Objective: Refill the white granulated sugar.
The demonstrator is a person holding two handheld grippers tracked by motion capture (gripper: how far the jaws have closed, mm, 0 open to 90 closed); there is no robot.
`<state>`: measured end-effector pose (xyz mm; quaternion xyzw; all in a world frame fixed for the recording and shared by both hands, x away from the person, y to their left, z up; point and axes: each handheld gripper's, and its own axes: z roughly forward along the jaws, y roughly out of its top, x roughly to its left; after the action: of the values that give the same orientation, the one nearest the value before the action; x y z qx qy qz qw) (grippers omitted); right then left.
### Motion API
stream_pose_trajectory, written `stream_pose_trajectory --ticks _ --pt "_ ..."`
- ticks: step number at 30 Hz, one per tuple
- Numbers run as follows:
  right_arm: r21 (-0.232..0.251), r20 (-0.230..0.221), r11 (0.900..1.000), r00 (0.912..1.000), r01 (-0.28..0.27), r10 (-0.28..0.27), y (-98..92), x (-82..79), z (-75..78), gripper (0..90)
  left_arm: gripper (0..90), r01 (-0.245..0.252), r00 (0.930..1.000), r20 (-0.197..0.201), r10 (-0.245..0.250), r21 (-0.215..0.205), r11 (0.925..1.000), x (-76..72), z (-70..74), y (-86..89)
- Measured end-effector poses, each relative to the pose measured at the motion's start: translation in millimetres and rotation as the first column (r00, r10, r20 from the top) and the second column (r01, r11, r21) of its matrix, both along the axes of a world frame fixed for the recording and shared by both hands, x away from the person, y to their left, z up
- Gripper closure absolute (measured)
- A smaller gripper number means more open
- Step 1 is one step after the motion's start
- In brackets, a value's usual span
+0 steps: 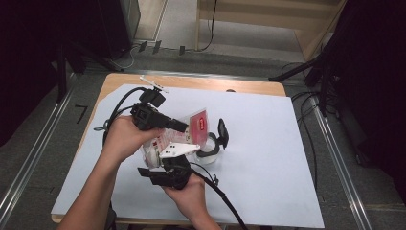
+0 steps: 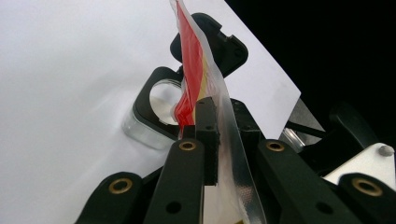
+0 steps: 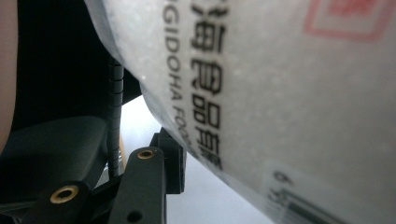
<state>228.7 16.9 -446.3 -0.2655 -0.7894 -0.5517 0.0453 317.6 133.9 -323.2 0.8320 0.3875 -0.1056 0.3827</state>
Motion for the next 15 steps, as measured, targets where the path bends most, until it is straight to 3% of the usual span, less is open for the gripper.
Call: stream_pose_trajectory --ticks 15 --pt "0.003 0.010 1.000 0.9999 -0.013 0.013 1.7 -0.5 0.4 61.7 85.5 -0.010 0.9999 -0.007 0.010 0.005 0.9999 0.5 -0.2 0.1"
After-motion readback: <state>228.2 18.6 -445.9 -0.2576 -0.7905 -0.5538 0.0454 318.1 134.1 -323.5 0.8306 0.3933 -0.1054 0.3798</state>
